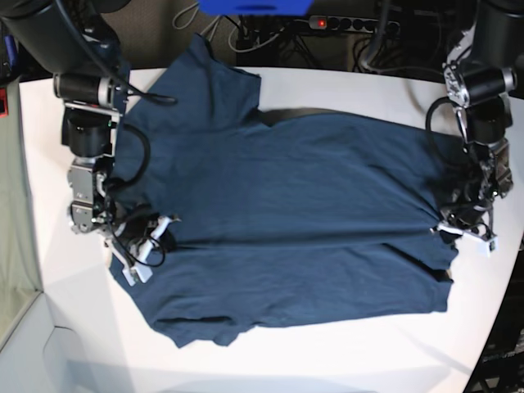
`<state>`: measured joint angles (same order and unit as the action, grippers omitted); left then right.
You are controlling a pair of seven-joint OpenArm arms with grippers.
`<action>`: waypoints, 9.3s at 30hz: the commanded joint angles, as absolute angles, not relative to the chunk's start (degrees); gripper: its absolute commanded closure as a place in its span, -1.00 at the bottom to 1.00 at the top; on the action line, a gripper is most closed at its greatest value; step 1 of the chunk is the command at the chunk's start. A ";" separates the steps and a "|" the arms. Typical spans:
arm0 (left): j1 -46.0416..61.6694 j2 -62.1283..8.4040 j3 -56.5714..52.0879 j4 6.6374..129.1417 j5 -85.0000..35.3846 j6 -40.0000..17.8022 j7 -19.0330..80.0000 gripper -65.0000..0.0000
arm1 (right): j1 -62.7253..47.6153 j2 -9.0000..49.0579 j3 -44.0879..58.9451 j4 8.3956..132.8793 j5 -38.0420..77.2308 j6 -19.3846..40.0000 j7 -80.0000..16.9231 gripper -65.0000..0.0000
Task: Layout the t-shirt on the table in an organized manner, then fold the t-shirt properly
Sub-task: 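Pull the shirt with both grippers toward the robot to flatten it, then release the shirt with the right gripper and grasp the edge beside the collar, then lift the collar-side edge with both grippers and fold it toward the hem, then release and regrasp the new fold line with both grippers, then pull the folded shirt with both grippers toward the robot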
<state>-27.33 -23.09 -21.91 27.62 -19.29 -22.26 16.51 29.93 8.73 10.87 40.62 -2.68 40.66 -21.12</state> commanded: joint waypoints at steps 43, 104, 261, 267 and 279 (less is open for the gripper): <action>8.92 -19.30 -44.88 71.34 -18.24 -20.79 34.24 -0.66 | -11.47 2.51 11.21 107.56 -2.42 40.00 -40.75 0.04; 9.27 -19.21 -39.16 76.97 -18.77 -20.88 33.80 1.00 | -23.16 -3.47 18.51 108.44 -2.51 40.00 -39.78 1.00; 4.53 -17.45 -34.15 72.84 -18.77 -20.88 33.27 1.00 | -10.68 2.51 28.62 99.30 -2.33 40.00 -37.93 1.00; 8.84 -16.57 -35.03 78.73 -18.77 -20.88 36.70 1.00 | -18.86 -0.40 28.62 108.35 -2.33 40.00 -37.93 1.00; 16.22 -15.60 -39.43 86.90 -18.77 -20.88 42.51 1.00 | -27.65 -0.40 29.05 110.37 -2.42 40.00 -37.76 1.00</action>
<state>16.14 -14.59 -39.00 85.95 -18.65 -20.84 42.89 -27.55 -0.80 28.82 109.25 -2.83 40.23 -38.81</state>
